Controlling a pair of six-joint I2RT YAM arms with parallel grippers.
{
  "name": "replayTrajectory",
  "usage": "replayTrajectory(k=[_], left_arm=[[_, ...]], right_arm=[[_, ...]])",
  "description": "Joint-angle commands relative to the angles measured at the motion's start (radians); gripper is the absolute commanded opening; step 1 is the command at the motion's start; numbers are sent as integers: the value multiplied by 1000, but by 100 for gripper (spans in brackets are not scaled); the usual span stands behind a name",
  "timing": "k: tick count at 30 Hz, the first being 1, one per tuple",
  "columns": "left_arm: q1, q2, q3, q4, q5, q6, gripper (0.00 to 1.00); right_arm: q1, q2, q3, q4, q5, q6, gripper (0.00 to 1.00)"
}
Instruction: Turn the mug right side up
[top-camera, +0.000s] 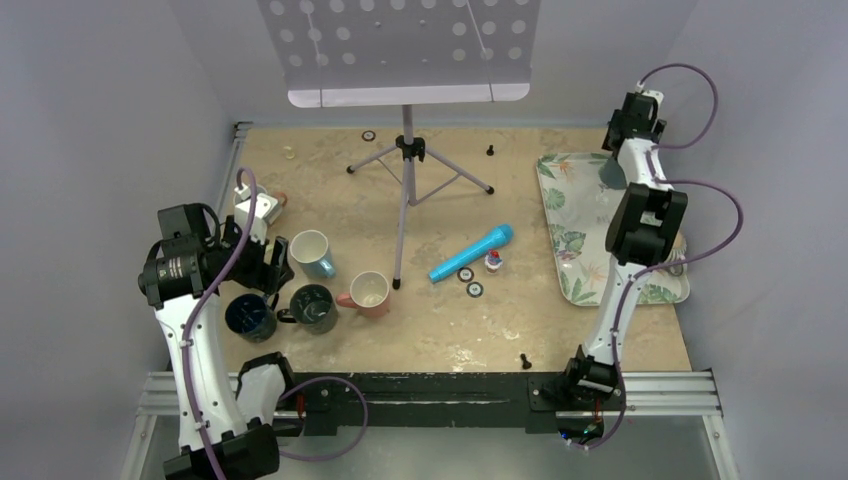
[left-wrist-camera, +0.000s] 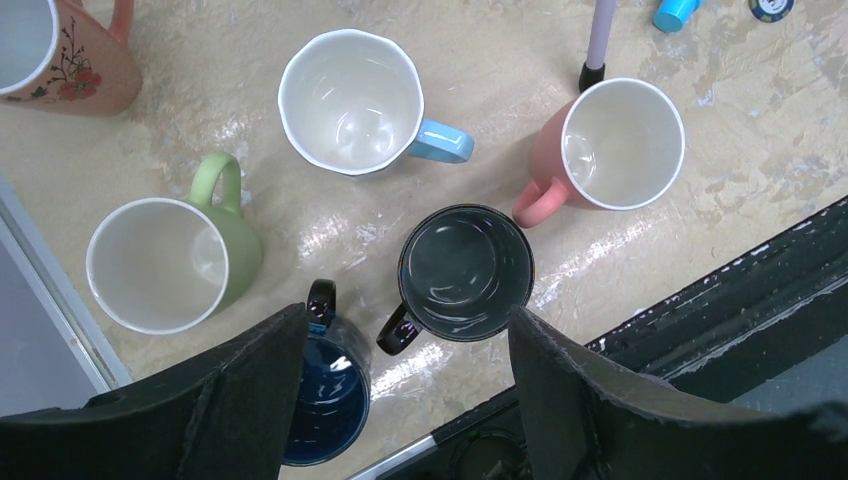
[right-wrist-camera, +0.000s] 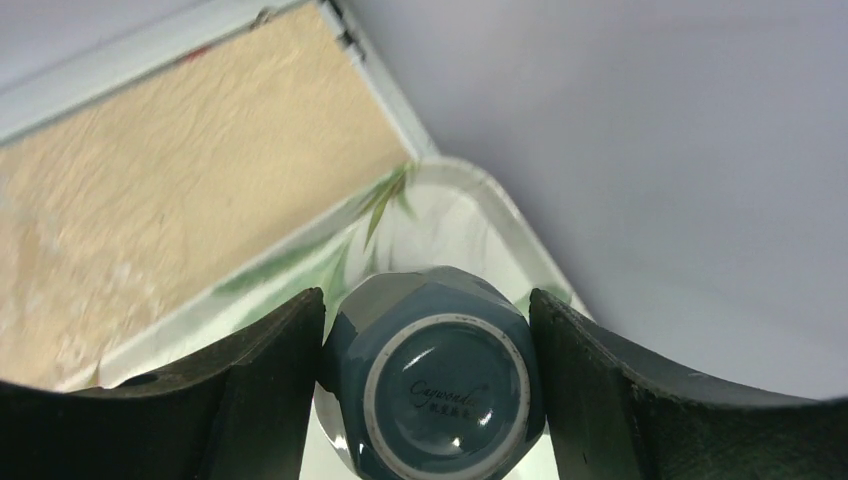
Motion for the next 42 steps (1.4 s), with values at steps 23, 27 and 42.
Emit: replayTrajectory(k=[23,27,42], left_arm=[[-5,-25,-9,-72,22,193,77],[-5,-25,-21,-74,21,211,77],[-5,-33,-17,-81,68,255,77]], right_arm=[[331,-659,-767,54,-28,215,99],[321,-761,-803,93,-65,239,98],[136,-865,-1125,154,-142,337,73]])
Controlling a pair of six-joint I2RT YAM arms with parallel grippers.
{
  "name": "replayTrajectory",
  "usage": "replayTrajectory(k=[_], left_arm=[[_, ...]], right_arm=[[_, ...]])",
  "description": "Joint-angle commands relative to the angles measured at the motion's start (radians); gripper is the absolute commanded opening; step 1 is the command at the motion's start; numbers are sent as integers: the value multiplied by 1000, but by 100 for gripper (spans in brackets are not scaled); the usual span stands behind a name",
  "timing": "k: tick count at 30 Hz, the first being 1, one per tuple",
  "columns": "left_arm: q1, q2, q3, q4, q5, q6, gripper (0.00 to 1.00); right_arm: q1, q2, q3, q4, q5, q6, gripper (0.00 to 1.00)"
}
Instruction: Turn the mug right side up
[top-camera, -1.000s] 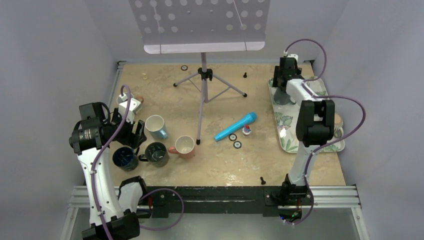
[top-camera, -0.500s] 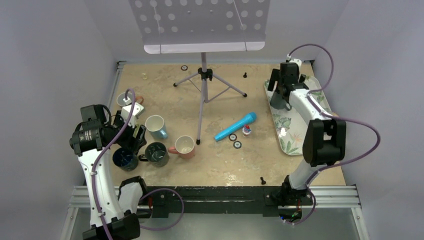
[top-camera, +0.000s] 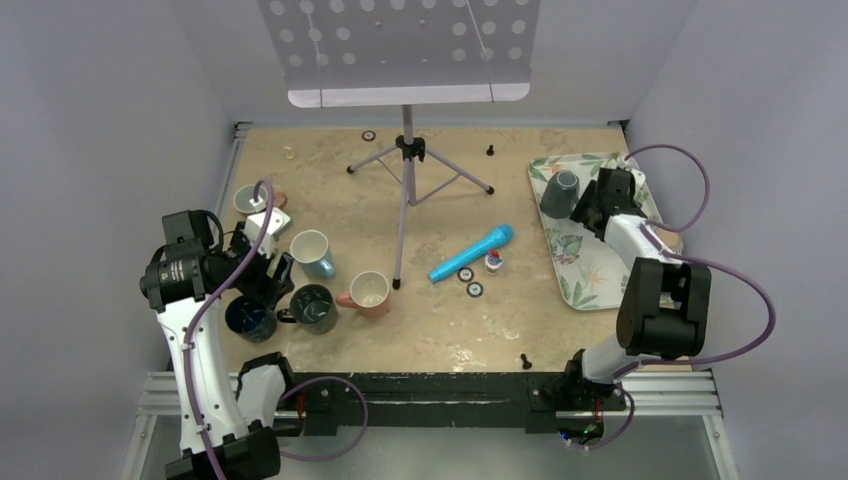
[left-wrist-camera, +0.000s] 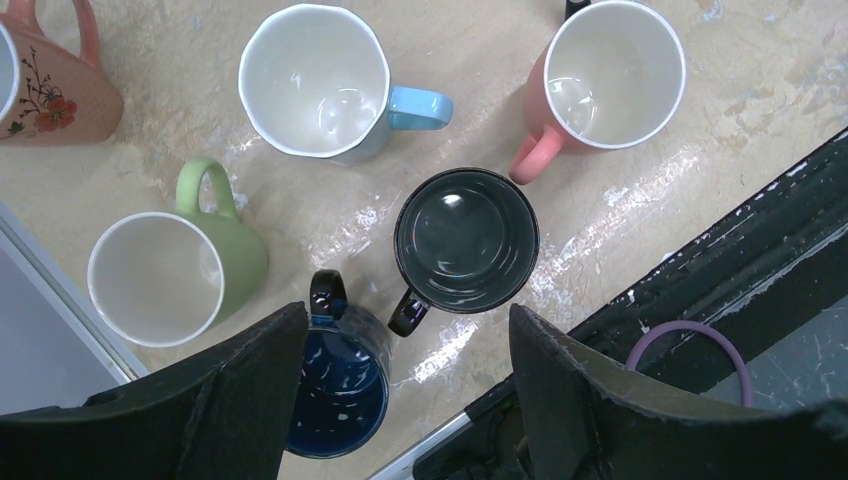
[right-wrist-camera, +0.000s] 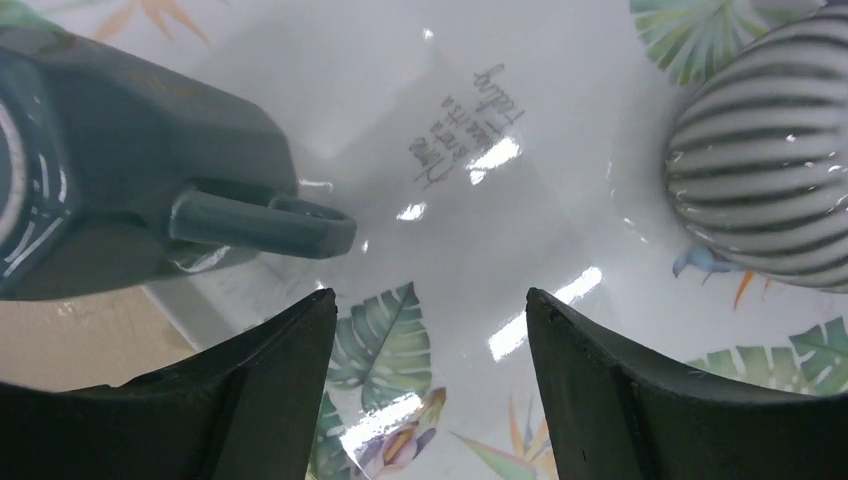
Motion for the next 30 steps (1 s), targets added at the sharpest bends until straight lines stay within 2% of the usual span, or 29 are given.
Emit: replayTrajectory(k=[1,7,14,18,23,28,30], left_arm=[[-5,-15,4,-7,52,46,77],[-5,-26,2,-13,53,70,77],[-6,-21,2,-6,36,74,77],[-5,-19,5,-8,36,68,77],[-5,-18,7,-2,26,59,77],[-5,-20,3,-1,28,55,77],[-5,-18,-1,2,28,55,77]], right_arm=[[6,-25,-14,55,-43,18,72],[15,92,70,55,5,-68,69],[17,138,141,79,-78,-188,70],[22,152,161,96,-185,-228,69],[32,196,188,76,-224,-243,65],[55,212,187,66,-248,-256,52],[72,215,185,53,-234,-258,50]])
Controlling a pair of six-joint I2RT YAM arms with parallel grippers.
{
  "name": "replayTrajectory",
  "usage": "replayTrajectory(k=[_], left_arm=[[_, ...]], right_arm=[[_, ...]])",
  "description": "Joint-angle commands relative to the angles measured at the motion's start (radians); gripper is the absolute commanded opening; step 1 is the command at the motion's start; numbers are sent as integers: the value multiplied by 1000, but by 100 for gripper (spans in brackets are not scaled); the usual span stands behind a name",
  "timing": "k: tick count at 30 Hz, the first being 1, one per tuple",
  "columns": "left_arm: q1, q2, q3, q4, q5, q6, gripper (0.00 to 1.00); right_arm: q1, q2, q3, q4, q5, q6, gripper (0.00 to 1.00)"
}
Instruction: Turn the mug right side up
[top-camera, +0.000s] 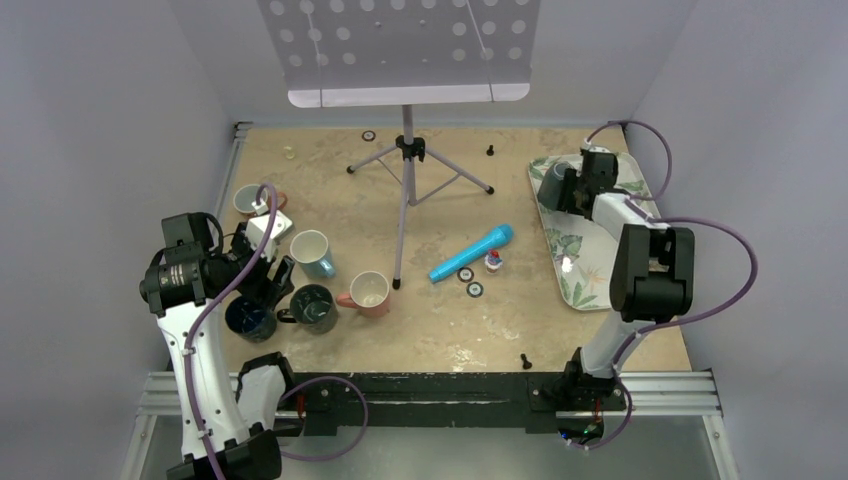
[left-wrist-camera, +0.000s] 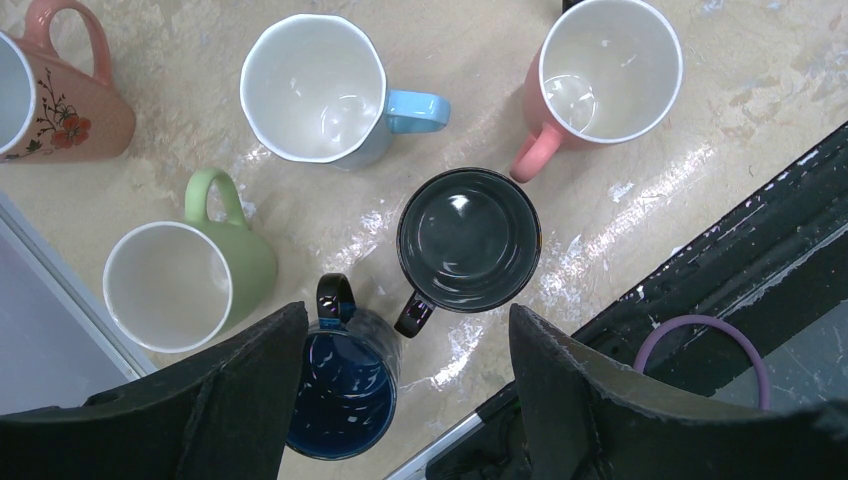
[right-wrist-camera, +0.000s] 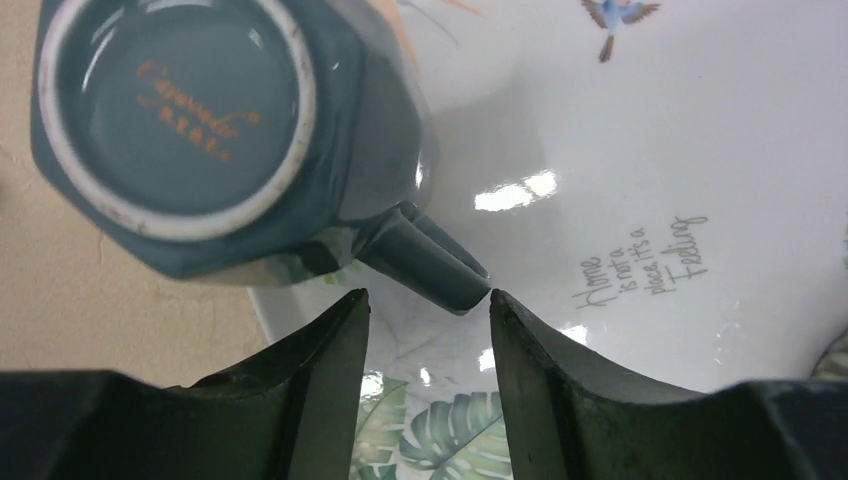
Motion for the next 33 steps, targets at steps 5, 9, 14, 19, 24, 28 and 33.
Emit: replayTrajectory(k=[5,9,14,19,24,28,33], left_arm=[[-5,-1,-5,8,19,18,77],[-5,-1,-8,8,14,26,77],[-5,-4,-13,-2,20,37,77],[-5,0,-8,-6,26,33,77],[-5,2,1,-11,22,27,77],[-5,7,5,-13,9,16,77],[-5,5,8,-14,15,-2,77]], right_arm=[[74,-25,12,-23,91,-30,52],[81,-85,-26,19,89,-29,54],[81,-12,20,-17,194,-20,59],[80,46,69,13,186,-62,70],[80,46,79,60,183,-97,56],[80,79,109,39,158,-107,35],[80,100,163,-36,201,-65,0]])
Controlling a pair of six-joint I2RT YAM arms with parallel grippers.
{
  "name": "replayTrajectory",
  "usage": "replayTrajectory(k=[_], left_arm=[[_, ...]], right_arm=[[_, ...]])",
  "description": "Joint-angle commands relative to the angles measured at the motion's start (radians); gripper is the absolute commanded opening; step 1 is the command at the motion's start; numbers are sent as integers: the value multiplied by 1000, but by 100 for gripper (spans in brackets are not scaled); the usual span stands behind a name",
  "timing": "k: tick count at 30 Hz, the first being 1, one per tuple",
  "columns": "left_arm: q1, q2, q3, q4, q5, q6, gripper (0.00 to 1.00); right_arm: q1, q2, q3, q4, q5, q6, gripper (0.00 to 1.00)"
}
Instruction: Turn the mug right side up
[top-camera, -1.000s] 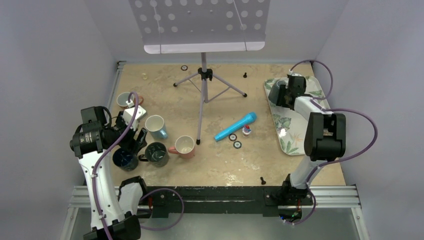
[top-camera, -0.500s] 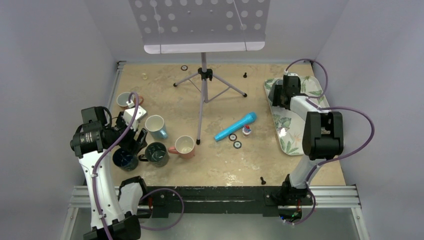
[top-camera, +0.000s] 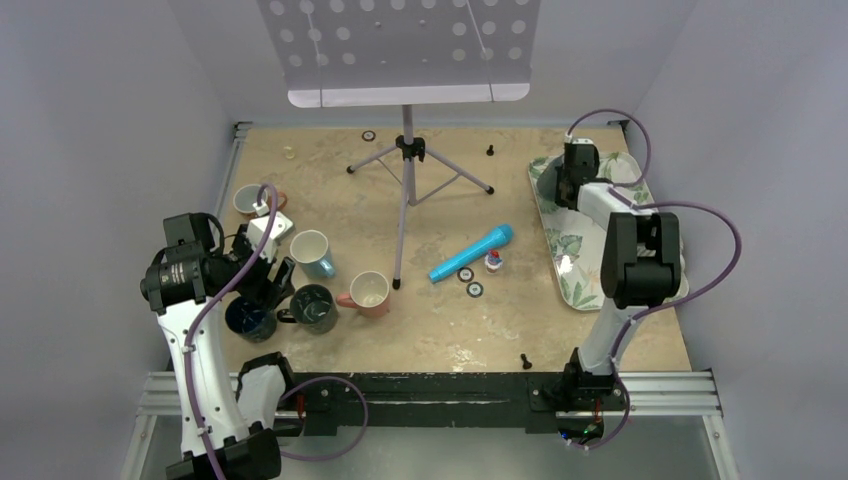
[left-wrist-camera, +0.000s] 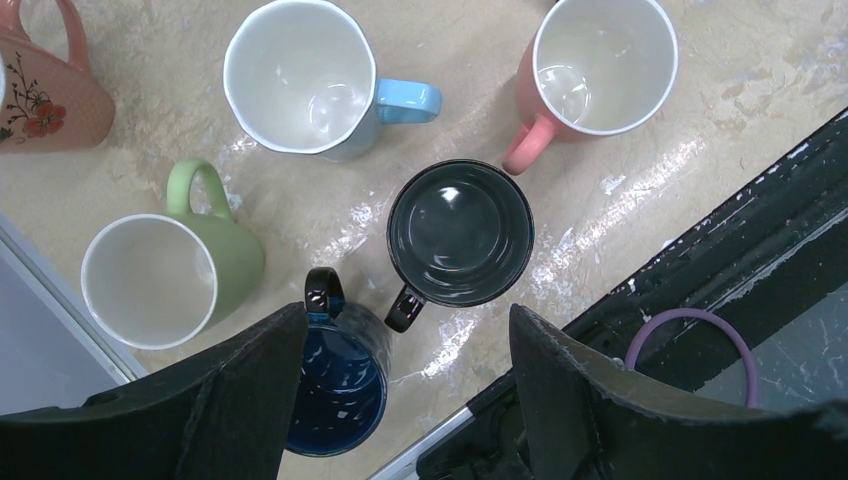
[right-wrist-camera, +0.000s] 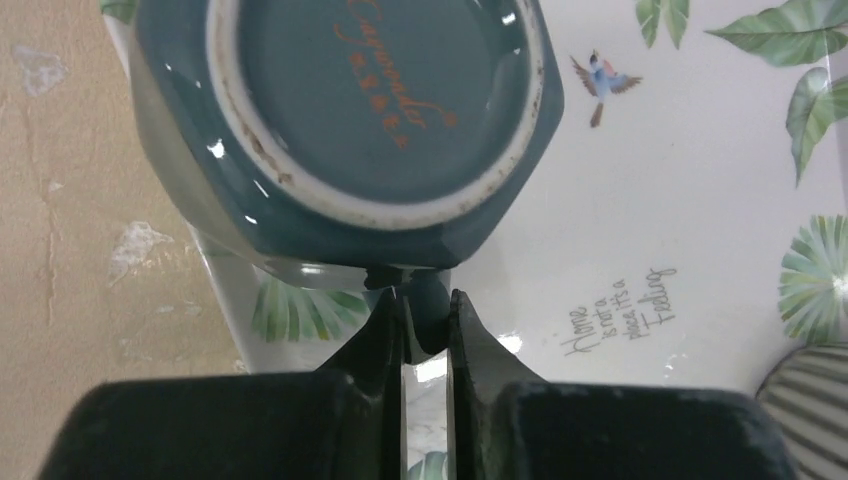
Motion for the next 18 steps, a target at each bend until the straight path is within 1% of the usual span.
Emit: replayTrajectory(k=[1,4,7,9,12,13,18], left_arm=[[-6,-3,17,-2,24,-5,78],[-5,-2,31,-17,44,-14,78],[-5,-1,64,-48,84,-21,78],[-5,-1,95,-76,120,-28,78],[-5,0,148,-114,179,-44,78],[-5,1,167,-128,201,-49,78],[-6,3,281,-177,295,-116,78]], right_arm=[[-3,5,84,-63,50,38,0],[-1,-38,87,-109,119,97,0],[-2,-157,24,-94,139,181,0],[-1,-263,-23,-63,126,227,0],[-2,-421,-106,-6,53,266,0],[19,-476,-119,-4,50,278,0],[31,-656,-101,-56,19,298,0]])
